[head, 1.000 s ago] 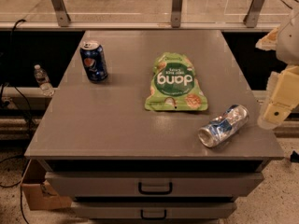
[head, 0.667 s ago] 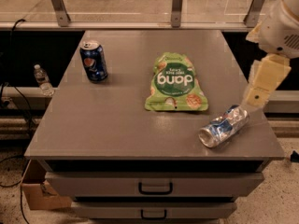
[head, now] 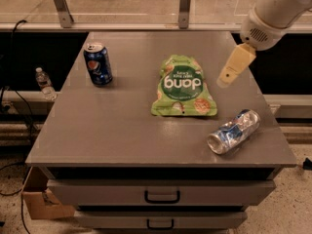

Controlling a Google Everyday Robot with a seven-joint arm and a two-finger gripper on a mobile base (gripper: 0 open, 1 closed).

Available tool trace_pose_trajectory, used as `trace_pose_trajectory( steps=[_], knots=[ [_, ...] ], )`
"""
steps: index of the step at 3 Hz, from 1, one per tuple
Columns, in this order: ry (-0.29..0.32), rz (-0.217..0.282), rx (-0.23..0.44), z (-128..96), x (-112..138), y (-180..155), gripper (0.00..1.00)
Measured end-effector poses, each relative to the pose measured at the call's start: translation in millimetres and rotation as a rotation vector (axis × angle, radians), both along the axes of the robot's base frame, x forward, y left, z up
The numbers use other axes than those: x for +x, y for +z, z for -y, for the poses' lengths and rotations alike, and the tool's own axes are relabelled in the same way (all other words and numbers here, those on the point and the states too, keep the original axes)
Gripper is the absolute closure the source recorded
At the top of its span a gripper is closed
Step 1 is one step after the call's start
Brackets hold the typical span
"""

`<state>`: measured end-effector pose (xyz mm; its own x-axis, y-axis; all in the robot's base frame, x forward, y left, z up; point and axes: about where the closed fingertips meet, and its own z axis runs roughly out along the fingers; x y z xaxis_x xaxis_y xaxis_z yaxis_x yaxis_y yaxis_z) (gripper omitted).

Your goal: Pick green rice chip bag

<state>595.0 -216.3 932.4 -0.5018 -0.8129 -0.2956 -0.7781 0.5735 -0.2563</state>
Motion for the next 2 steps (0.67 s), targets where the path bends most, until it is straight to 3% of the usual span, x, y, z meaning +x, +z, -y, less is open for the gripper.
trace_pose_trajectory(
  steps=[1,2],
  knots=[
    [-0.118,-0.001,-0.058,-20.4,33.8,-22.5,0.0],
    [-0.192,0.011,-0.055,-23.5,40.2,-21.7,0.0]
  ],
)
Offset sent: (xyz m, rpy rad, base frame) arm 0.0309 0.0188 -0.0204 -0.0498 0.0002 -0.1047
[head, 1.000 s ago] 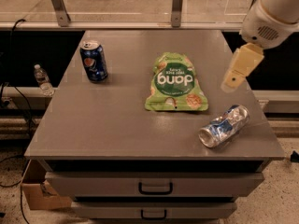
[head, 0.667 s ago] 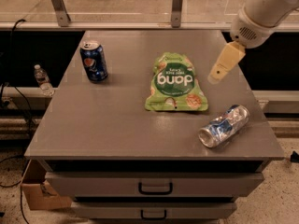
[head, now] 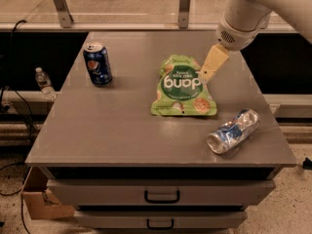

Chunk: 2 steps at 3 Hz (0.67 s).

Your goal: Pick green rice chip bag

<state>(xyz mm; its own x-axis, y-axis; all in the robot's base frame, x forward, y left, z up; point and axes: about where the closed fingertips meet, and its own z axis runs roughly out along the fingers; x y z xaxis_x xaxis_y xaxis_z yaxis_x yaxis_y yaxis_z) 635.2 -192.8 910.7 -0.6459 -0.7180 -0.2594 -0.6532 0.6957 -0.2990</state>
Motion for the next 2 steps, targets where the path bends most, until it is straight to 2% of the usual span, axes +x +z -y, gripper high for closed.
trace_pose_trajectory(
  steps=[1,2],
  knots=[
    [-0.049,-0.022,0.043,-3.6,1.5,-1.8,0.0],
    [-0.147,-0.035,0.119,-16.5,-4.7,6.3,0.0]
  ],
)
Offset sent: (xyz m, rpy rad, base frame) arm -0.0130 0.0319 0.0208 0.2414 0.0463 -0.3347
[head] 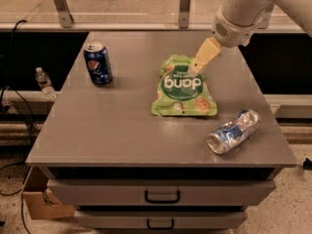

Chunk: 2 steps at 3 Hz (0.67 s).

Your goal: Pick green rice chip bag

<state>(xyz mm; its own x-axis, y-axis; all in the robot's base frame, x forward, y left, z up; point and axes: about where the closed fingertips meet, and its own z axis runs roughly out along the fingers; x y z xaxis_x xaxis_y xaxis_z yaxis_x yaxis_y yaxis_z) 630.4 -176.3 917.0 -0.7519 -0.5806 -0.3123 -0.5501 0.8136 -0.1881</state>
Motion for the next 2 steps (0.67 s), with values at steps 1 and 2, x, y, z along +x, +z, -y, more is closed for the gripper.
trace_pose_trajectory(
  steps=[1,2],
  knots=[
    [-0.136,-0.013,0.033,-11.2,-8.2,3.1,0.0],
    [-0.277,-0.078,0.077,-26.9,-11.7,-17.5,0.0]
  ],
)
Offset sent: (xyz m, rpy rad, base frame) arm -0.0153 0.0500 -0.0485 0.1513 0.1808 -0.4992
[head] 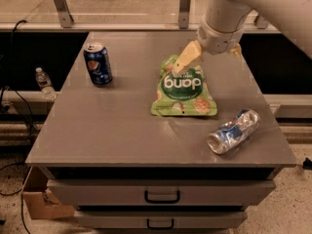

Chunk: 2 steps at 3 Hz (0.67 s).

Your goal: Pick green rice chip bag

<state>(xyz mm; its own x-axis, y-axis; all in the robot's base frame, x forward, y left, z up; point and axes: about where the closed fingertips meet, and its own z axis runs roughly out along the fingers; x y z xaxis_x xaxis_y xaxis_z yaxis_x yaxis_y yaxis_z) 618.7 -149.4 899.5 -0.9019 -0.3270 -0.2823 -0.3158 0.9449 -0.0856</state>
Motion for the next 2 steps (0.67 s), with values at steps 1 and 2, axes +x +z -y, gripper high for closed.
trace_pose_trajectory(
  steps=[1,2],
  knots=[
    [-0.095,-0.062,0.05,-15.7,1.2,-20.9,0.0],
    [-0.127,-0.095,0.104,-29.6,4.9,-30.9,0.0]
  ],
)
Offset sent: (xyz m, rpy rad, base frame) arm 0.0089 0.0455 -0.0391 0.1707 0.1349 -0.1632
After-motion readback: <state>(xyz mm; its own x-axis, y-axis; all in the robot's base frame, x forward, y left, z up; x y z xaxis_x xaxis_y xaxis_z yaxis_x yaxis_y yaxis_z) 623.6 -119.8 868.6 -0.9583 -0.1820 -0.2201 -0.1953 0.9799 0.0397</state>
